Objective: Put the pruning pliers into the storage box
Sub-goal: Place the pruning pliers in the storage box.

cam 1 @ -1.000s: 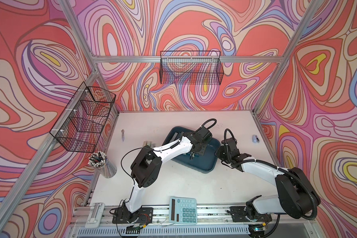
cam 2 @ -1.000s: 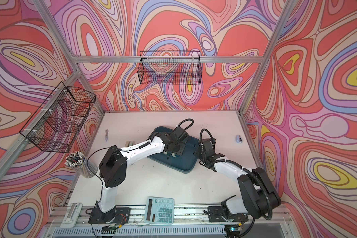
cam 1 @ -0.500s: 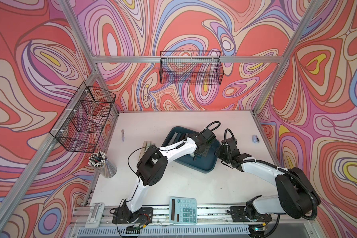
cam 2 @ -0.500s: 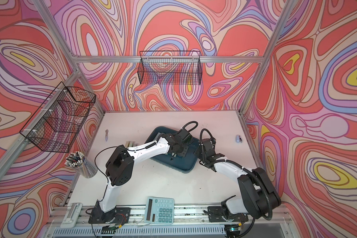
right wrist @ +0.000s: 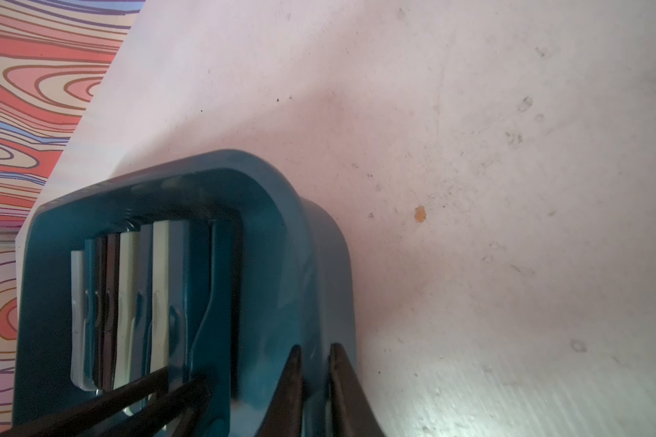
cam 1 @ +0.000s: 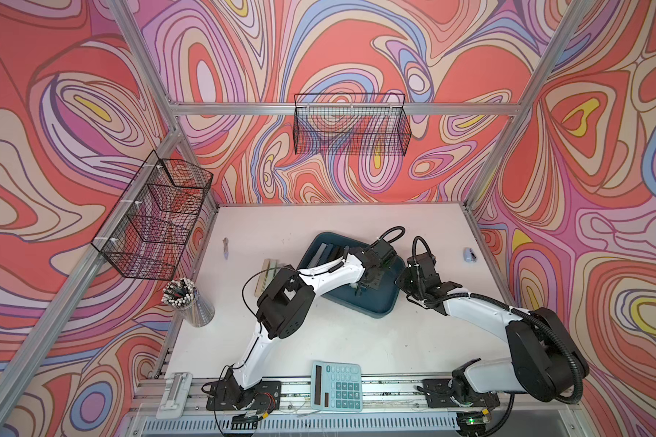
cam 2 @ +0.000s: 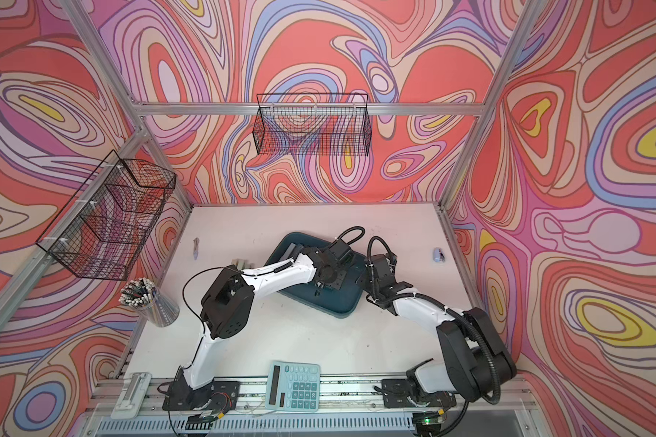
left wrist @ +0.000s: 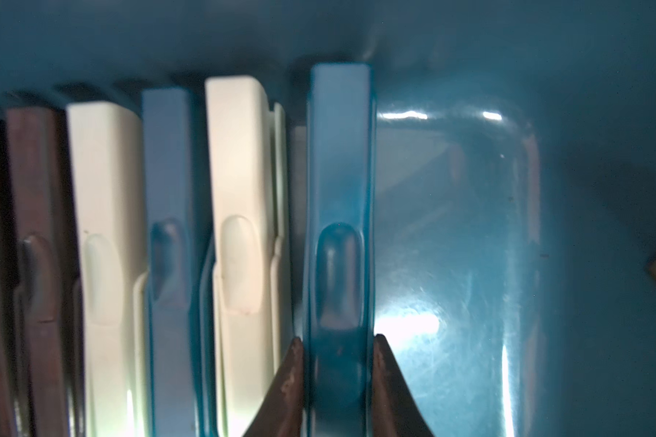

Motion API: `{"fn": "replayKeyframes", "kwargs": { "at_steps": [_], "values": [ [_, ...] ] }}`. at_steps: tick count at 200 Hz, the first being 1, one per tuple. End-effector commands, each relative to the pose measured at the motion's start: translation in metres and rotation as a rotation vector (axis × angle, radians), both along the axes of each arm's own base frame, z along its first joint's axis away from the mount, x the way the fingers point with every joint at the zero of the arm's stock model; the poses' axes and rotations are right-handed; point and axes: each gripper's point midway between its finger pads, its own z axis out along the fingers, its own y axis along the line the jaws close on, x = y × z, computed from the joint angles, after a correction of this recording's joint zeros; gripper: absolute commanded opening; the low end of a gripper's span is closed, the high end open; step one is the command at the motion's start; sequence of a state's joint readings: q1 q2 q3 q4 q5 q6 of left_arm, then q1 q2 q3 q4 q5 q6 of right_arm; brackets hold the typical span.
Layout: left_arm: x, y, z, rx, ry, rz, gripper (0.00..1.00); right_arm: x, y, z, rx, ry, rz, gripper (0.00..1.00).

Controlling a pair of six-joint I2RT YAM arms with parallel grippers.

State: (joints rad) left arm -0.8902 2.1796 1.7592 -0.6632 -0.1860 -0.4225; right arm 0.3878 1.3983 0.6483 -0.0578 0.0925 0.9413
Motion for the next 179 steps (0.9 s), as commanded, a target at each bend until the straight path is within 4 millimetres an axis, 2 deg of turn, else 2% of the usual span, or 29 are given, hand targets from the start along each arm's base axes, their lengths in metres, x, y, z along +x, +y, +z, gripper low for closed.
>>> {"fn": "replayKeyframes", "kwargs": {
  "at_steps": [1, 77, 111, 141, 179],
  "values": [
    [0.009, 0.000, -0.002, 0.028, -0.026, 0.015, 0.13, 0.007, 0.005, 0.011, 0.046, -0.051, -0.010, 0.14],
    [0.009, -0.002, -0.003, 0.021, -0.024, 0.011, 0.21, 0.005, 0.004, 0.015, 0.041, -0.053, -0.010, 0.17],
    [0.011, -0.007, 0.014, -0.016, -0.048, 0.000, 0.27, 0.003, 0.002, 0.020, 0.023, -0.063, 0.001, 0.29],
    [0.010, -0.010, 0.023, -0.040, -0.053, -0.013, 0.32, 0.004, -0.003, 0.033, -0.021, -0.086, 0.012, 0.34],
    [0.011, -0.012, 0.060, -0.092, -0.105, -0.030, 0.37, 0.008, -0.009, 0.057, -0.118, -0.113, 0.049, 0.36]
  ]
}}
